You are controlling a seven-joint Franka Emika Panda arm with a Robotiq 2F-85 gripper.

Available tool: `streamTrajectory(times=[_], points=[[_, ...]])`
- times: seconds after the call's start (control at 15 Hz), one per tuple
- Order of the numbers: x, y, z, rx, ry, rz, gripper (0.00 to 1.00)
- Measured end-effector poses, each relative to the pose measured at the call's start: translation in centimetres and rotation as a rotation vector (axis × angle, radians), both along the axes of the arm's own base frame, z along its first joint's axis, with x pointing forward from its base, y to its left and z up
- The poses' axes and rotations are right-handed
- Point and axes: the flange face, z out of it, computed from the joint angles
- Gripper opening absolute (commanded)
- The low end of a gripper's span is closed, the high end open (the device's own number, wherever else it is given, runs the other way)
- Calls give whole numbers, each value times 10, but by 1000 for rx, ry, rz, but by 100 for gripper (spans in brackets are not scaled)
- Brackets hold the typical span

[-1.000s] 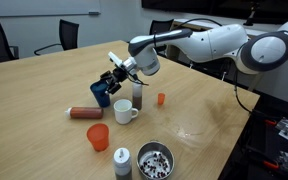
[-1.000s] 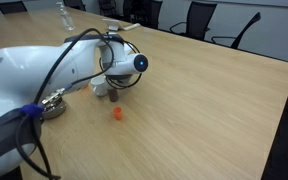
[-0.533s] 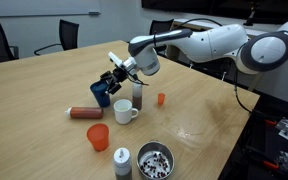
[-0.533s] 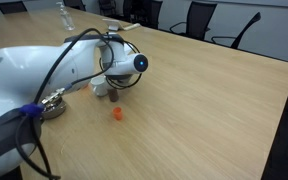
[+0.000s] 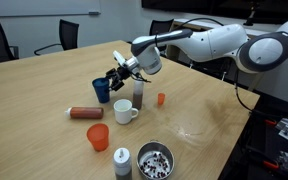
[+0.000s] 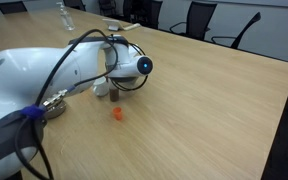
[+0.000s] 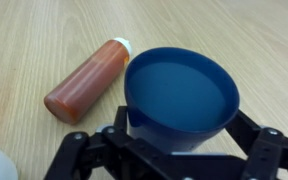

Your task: Pour the contents of the blue cup into the white mug

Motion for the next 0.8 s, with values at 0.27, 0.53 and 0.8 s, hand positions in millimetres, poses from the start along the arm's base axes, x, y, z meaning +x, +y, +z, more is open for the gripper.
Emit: streamTrajectory(times=[0.27,0.53,0.8], points=[[0,1,1,-1,-5,-6,100],[-2,19,9,-3,-21,21,100],[-2,16,6,-16,-20,21,100]])
